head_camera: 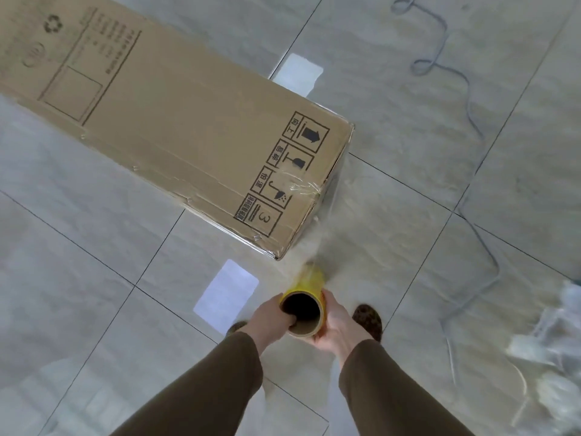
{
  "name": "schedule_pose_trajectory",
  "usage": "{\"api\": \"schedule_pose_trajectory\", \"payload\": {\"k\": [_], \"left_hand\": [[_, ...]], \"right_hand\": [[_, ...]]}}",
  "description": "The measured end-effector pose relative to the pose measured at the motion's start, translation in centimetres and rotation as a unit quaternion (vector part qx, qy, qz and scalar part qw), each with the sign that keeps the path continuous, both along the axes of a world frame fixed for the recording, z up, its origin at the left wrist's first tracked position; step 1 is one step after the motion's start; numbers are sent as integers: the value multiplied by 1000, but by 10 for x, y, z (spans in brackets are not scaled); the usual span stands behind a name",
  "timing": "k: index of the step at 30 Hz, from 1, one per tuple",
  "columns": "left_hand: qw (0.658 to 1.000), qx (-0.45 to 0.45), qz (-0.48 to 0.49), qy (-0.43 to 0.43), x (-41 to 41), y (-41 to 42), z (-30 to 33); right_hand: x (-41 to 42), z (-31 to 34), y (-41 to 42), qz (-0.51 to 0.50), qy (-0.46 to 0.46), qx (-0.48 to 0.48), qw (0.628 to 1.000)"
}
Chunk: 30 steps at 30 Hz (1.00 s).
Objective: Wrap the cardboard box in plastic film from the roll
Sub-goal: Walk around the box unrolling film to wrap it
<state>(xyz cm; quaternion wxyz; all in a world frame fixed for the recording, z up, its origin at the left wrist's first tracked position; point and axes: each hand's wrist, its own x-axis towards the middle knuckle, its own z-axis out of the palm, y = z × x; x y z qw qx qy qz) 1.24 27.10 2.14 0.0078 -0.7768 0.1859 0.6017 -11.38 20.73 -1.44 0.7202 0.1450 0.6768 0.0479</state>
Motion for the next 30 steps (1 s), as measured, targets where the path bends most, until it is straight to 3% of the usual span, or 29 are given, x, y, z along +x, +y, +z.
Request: {"api": "schedule_pose_trajectory", "payload": {"k": [2,5,9,16,19,22,25,28,30], "left_hand": [[999,-16,-39,-26,9,8,0],[982,-37,-177,-57,32,23,1],[935,-70,-330,-112,59,38,1],[824,-77,-519,-214,80,45,1],[806,-96,-544,-214,82,46,1],[826,-118,-508,-214,91,51,1],[882,-117,-422,-173,106,57,-1],[929,-87,-341,-114,123,60,-7],[967,-62,-237,-65,131,67,-9]], "right_hand": [[1,0,24,-17,-10,-4,1000],[8,7,62,9,-17,-28,999],[31,17,92,79,6,-97,992],[81,29,105,-36,-31,-107,993],[93,20,111,-21,-67,-108,992],[102,14,121,-14,-75,-120,990],[105,10,128,-12,-53,-125,991],[109,2,132,-87,-63,-91,990],[117,1,136,-159,-89,-65,981]]}}
